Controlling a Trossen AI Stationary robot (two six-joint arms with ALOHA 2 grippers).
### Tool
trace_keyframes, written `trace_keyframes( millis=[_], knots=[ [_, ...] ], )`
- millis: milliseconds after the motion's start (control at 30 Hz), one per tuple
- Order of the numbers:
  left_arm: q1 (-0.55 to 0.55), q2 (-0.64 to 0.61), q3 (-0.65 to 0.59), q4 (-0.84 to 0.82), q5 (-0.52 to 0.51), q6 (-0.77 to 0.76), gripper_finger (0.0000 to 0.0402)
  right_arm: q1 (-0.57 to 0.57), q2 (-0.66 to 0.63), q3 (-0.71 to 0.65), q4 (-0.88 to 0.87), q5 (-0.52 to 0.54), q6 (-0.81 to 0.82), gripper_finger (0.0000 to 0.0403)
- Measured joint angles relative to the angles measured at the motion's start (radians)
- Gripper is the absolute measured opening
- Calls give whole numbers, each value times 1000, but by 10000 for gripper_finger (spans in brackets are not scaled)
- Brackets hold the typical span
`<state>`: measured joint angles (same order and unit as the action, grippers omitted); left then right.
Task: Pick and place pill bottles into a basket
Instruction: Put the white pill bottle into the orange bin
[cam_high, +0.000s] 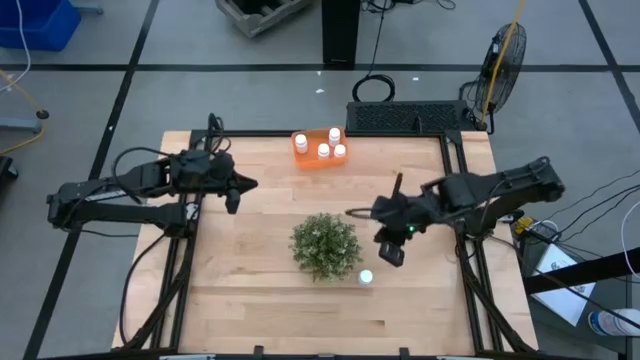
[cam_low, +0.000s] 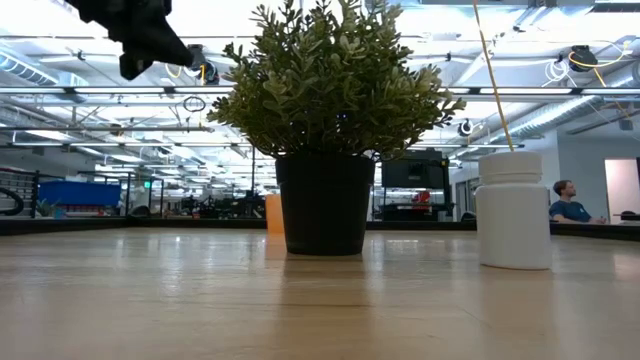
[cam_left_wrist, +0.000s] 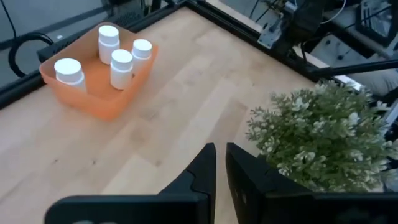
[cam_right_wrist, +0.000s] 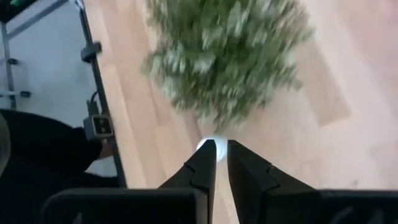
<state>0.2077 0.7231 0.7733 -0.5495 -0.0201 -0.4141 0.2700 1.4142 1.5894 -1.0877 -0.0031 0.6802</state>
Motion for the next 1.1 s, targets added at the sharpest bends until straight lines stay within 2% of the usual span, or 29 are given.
trace_keyframes(
  millis=[167,300,500,833,967,1100],
  knots=[
    [0,13,-6,5,-8,35,42,30,2,-164,31,-46,115,33],
    [0,18,-6,3,-32,38,42,28,-3,-294,107,-162,154,46],
    [0,19,-6,2,-33,-13,42,38,-1,-436,354,-305,258,117],
    [0,22,-6,2,-33,-11,42,82,-1,-610,592,-304,312,275],
    [0,23,-6,1,-33,-13,42,78,-1,-716,747,-287,392,299],
    [0,23,-6,1,-32,-13,42,77,0,-796,913,-284,460,299]
  ],
)
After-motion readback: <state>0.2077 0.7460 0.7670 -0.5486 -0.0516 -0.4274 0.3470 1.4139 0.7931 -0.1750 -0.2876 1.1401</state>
